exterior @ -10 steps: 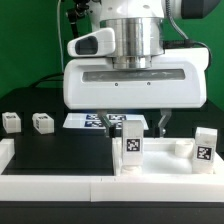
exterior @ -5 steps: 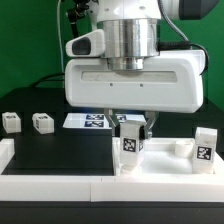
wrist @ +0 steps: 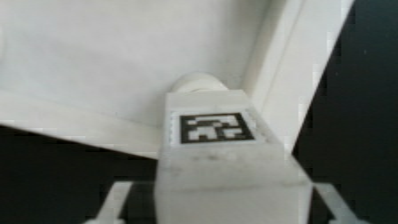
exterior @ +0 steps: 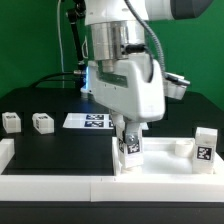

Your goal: Assemble square table

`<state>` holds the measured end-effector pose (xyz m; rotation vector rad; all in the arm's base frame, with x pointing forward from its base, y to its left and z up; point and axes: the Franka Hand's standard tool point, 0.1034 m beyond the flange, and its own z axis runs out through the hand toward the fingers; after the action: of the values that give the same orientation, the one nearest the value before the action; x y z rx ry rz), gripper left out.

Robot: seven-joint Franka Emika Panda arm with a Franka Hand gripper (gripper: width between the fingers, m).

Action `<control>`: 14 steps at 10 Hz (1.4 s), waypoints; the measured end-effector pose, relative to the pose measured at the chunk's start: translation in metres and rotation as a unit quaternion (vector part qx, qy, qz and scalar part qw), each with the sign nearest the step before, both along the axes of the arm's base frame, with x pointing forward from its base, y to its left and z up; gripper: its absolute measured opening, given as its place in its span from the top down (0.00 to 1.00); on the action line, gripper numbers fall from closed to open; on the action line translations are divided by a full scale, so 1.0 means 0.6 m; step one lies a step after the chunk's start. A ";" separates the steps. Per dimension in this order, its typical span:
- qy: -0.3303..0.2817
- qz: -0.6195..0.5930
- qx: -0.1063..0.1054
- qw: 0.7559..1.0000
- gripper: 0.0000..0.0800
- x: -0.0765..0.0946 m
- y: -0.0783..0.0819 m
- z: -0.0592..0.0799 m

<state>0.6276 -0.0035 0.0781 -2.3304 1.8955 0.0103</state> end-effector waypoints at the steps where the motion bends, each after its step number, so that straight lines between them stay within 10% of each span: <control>1: 0.006 -0.063 0.007 0.998 0.63 0.000 0.001 -0.001; 4: 0.007 -0.103 0.010 0.995 0.63 -0.003 0.009 -0.001; 7: -0.003 0.103 -0.034 0.994 0.23 -0.005 0.023 0.000; 14: -0.050 0.400 -0.060 0.913 0.19 -0.018 0.003 0.005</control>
Offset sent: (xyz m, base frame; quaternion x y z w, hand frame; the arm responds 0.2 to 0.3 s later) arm 0.0000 0.0000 0.0000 0.0000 0.0000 0.0000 1.0000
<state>0.6170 -0.0017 0.0811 -2.9383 0.7985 -0.1402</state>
